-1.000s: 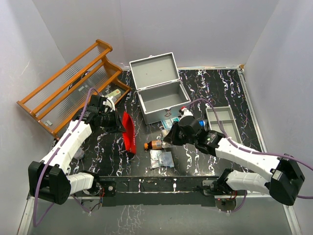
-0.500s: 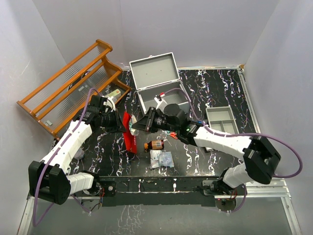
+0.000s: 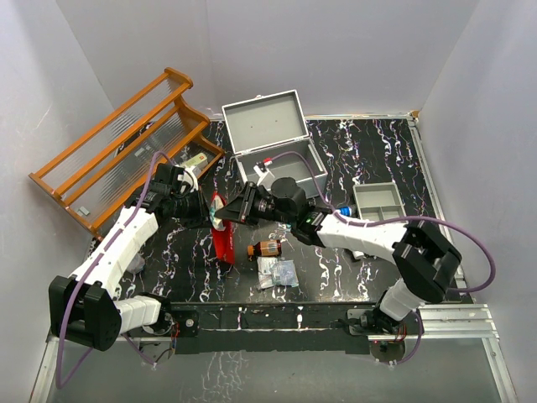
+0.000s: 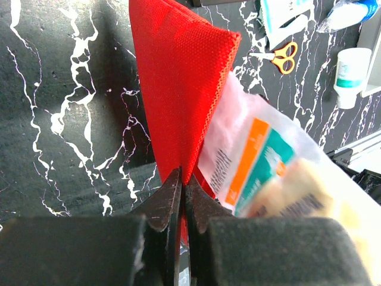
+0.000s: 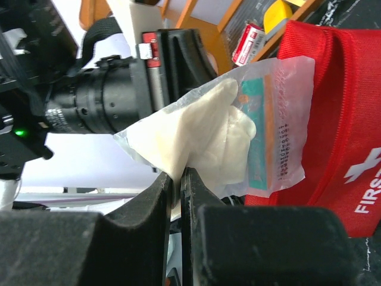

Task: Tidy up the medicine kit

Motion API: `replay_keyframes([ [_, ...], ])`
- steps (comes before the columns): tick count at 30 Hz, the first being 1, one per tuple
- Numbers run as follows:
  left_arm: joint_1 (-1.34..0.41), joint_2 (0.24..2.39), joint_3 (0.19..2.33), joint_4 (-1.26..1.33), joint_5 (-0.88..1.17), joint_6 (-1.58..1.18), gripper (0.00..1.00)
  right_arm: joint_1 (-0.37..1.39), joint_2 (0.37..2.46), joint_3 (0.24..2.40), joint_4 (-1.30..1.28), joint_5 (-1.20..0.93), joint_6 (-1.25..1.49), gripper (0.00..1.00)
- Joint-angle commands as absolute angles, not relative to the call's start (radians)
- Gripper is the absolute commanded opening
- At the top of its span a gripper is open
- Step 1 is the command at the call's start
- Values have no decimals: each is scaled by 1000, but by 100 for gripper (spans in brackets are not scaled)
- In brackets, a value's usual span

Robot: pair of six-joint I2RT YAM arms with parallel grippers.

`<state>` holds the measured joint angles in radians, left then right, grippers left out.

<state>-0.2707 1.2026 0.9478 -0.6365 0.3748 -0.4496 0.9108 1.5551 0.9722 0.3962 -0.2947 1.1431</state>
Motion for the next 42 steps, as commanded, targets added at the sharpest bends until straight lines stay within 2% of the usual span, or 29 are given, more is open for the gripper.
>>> replay_keyframes([
  [1, -273, 1178, 958, -655, 399, -446, 0, 916, 1579, 983, 450, -259, 1122, 3],
  [13, -273, 1158, 967, -682, 401, -417, 0, 914, 1643, 1012, 370, -190, 1079, 4],
  [23, -274, 1150, 960, -703, 420, -379, 0, 913, 1648, 1104, 154, -81, 966, 29],
  [37, -274, 1164, 959, -695, 418, -386, 0, 932, 1698, 1217, -39, -74, 875, 23],
  [42, -274, 1170, 958, -688, 414, -388, 0, 973, 1665, 1224, -92, -7, 859, 21],
])
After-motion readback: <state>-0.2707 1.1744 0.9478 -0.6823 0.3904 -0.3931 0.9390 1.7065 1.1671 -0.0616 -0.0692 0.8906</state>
